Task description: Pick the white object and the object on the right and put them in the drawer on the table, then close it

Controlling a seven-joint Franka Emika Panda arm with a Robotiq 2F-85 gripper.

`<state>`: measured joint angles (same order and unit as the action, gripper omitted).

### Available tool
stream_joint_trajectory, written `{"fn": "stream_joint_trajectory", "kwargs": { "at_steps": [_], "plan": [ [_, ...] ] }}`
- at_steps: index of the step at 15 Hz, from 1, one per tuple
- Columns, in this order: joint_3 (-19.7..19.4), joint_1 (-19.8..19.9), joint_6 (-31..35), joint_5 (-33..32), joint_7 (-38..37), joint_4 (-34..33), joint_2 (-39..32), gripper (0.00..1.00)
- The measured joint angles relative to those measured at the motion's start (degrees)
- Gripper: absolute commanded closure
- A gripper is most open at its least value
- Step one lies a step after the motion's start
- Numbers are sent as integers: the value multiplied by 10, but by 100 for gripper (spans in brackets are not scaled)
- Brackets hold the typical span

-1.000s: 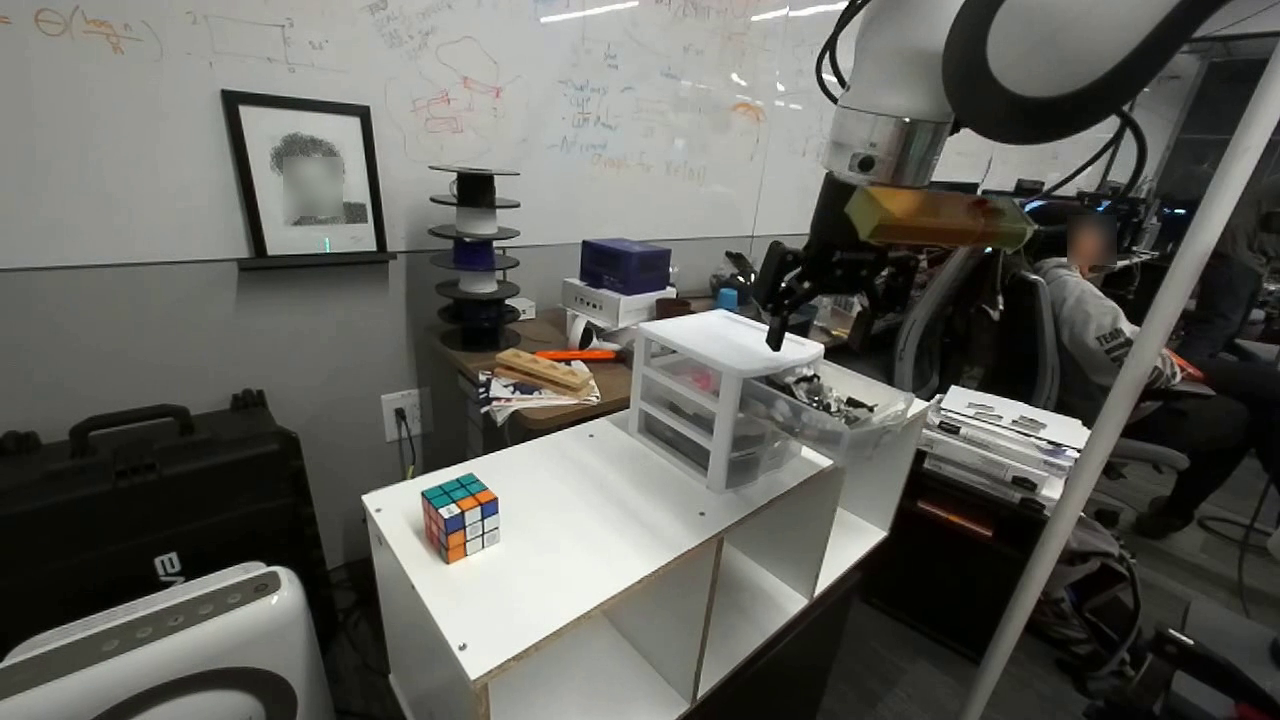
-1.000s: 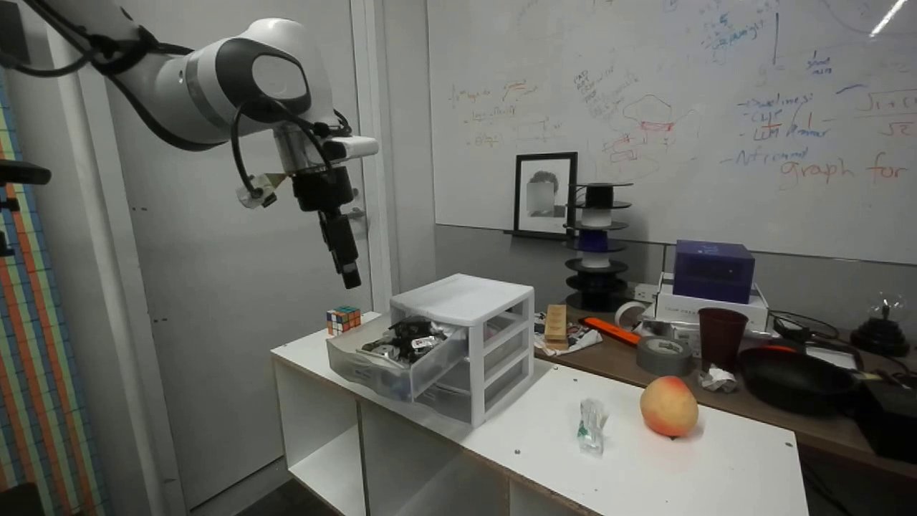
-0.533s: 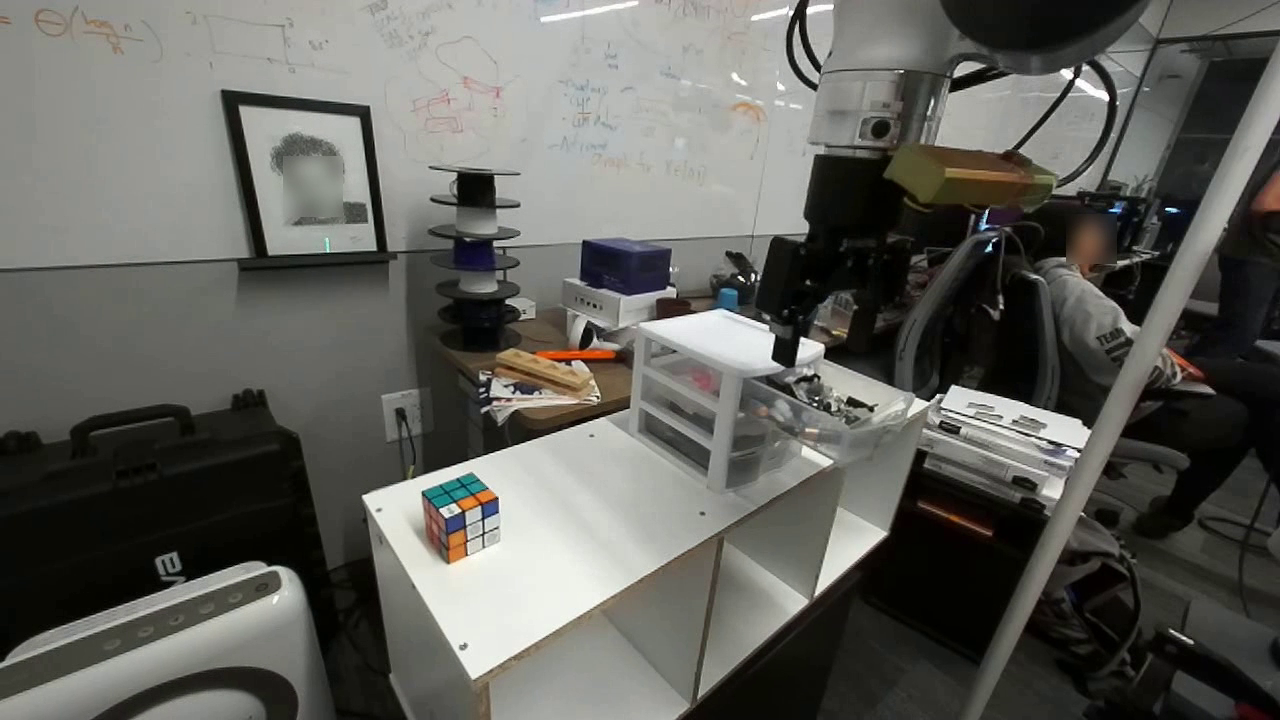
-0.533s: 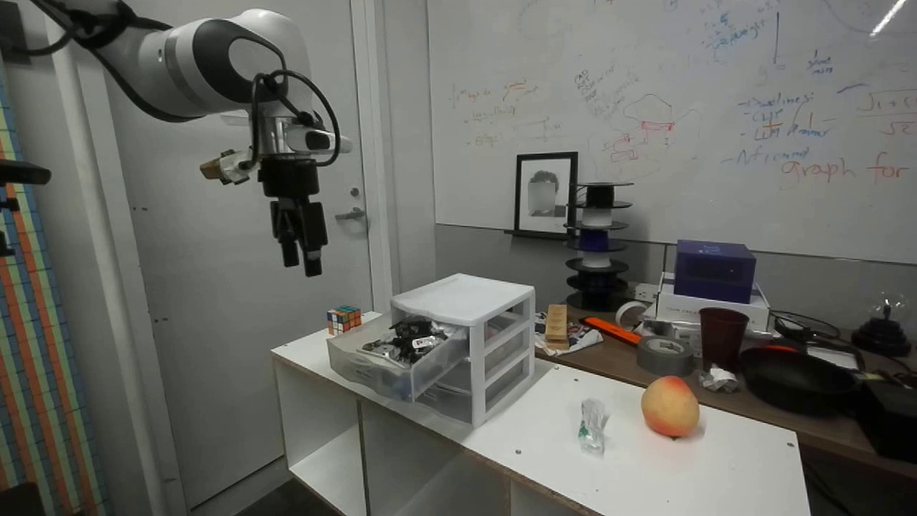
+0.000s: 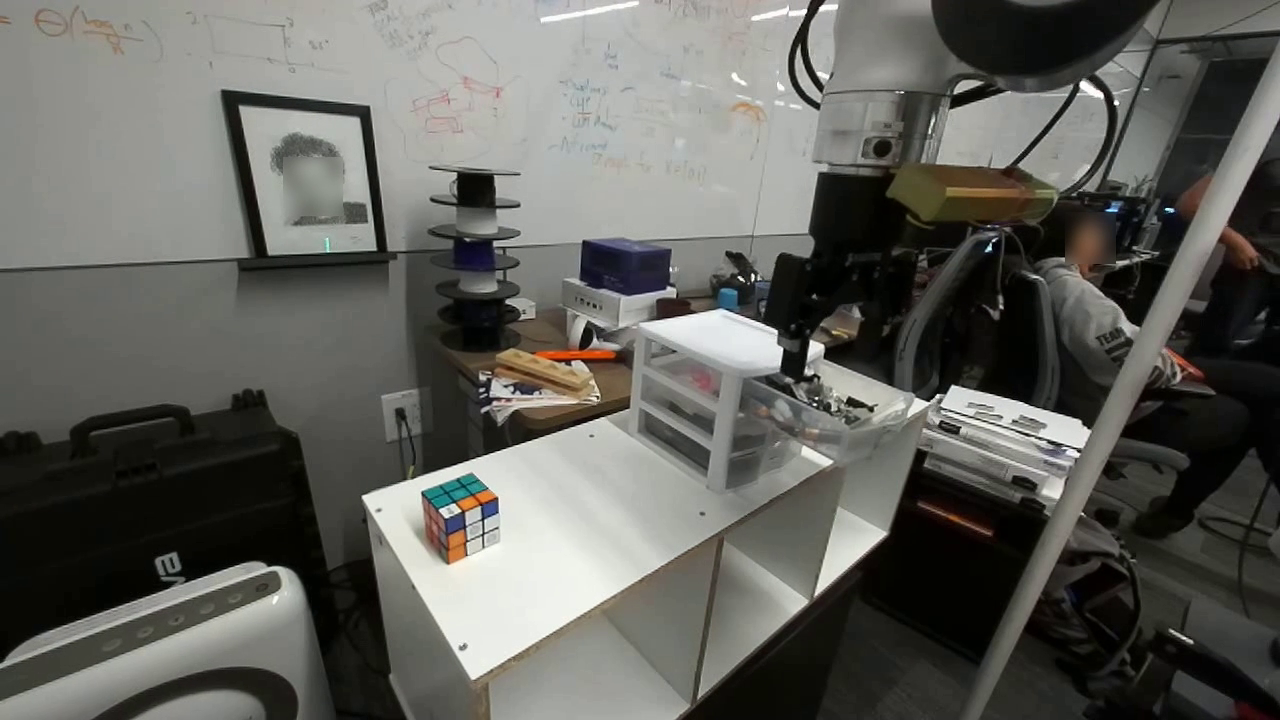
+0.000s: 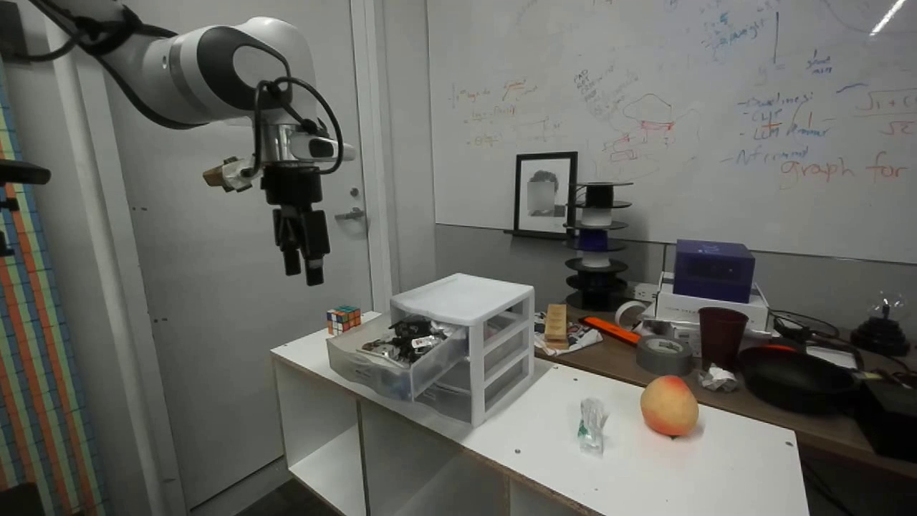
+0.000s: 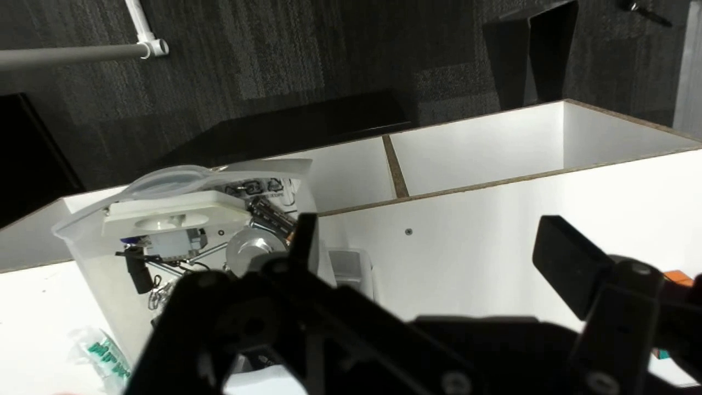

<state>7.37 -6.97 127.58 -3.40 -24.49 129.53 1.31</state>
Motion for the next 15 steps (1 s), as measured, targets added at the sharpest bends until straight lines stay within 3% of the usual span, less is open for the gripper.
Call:
{"fn": "stream_joint_trajectory", "kwargs": {
  "at_steps": [4, 10, 15],
  "plan": [
    [-12, 10, -1, -21, 2, -6, -2, 0],
    [-61, 58, 5, -35, 36, -28, 28, 0],
    [-107, 106, 61, -35, 77, -31, 18, 0]
  ]
}}
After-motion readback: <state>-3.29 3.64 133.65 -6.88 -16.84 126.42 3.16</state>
